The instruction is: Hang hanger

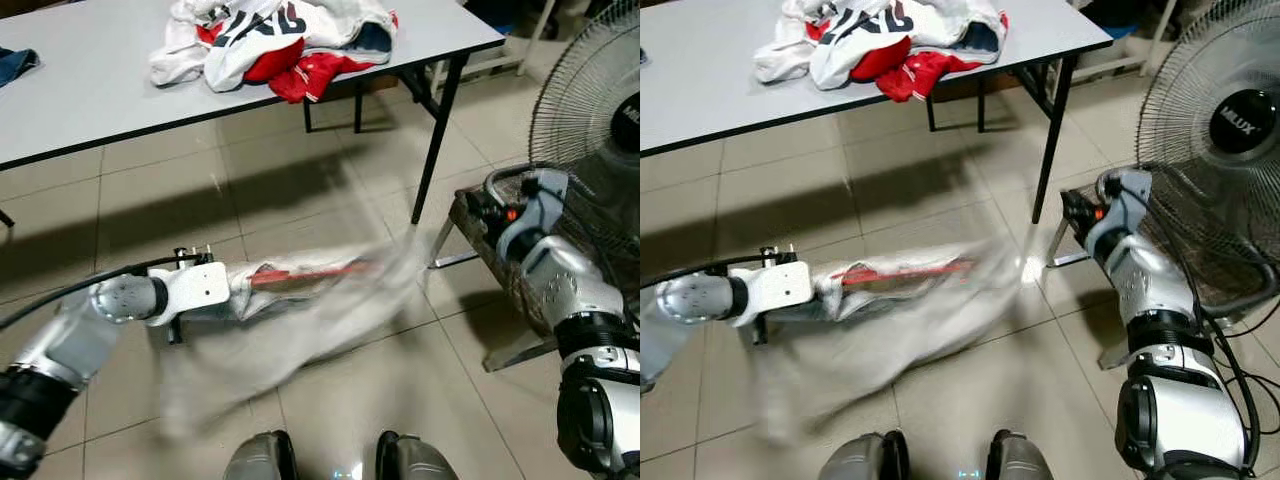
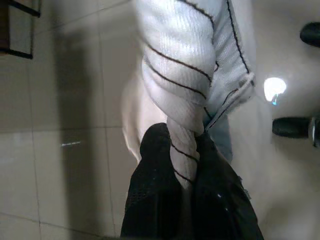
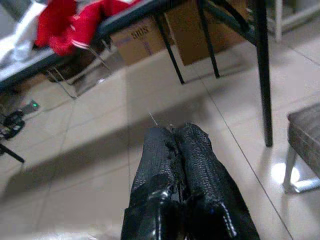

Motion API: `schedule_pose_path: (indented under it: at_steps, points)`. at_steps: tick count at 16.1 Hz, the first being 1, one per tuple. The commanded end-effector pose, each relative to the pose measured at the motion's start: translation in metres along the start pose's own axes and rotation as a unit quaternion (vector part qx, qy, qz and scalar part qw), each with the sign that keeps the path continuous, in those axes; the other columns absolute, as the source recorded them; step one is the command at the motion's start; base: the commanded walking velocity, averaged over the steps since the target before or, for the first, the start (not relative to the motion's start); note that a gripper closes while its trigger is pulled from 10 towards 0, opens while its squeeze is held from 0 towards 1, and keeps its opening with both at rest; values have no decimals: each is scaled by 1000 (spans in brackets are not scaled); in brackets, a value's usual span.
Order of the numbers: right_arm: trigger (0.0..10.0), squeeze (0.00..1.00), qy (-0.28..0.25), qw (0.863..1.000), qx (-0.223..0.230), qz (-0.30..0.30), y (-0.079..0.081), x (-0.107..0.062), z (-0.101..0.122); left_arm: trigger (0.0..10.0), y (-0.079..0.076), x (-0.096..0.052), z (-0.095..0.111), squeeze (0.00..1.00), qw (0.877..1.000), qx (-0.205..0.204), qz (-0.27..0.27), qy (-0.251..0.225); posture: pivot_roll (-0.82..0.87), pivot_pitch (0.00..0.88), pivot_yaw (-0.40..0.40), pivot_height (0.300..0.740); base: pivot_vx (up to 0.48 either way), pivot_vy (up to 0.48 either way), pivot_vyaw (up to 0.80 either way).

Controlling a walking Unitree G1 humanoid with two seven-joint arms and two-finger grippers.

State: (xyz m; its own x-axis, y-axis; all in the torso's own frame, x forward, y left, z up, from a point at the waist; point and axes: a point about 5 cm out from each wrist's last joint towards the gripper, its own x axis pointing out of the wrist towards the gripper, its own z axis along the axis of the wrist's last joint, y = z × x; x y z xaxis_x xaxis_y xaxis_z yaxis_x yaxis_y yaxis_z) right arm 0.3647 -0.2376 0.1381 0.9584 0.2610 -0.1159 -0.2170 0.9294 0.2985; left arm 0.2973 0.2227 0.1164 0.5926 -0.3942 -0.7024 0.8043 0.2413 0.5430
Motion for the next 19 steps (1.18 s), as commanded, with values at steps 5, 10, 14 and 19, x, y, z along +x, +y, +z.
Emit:
schedule_pose_path:
  at_steps: [5, 10, 14, 19]
  points:
    - [0, 0, 26, 999, -19, 28, 14, -3, -17, 0, 17, -10, 8, 0, 997, -21, 58, -53, -25, 153, 52, 740, 0, 0, 0]
    - [10000, 1000, 14, 999, -28, 30, 22, -24, -46, 0, 27, -24, 15, 0, 985, -83, 67, -136, -30, 140, 45, 740, 0, 0, 0]
    - [10000, 1000, 36, 995, -52, 74, 50, -44, -84, 0, 26, -22, 22, 0, 949, -212, 96, -214, -28, 126, 52, 740, 0, 0, 0]
    - [10000, 1000, 2, 978, -78, 192, 77, -43, -73, 0, 35, -38, 67, 0, 909, -218, 36, -353, -22, 153, 49, 740, 0, 0, 0]
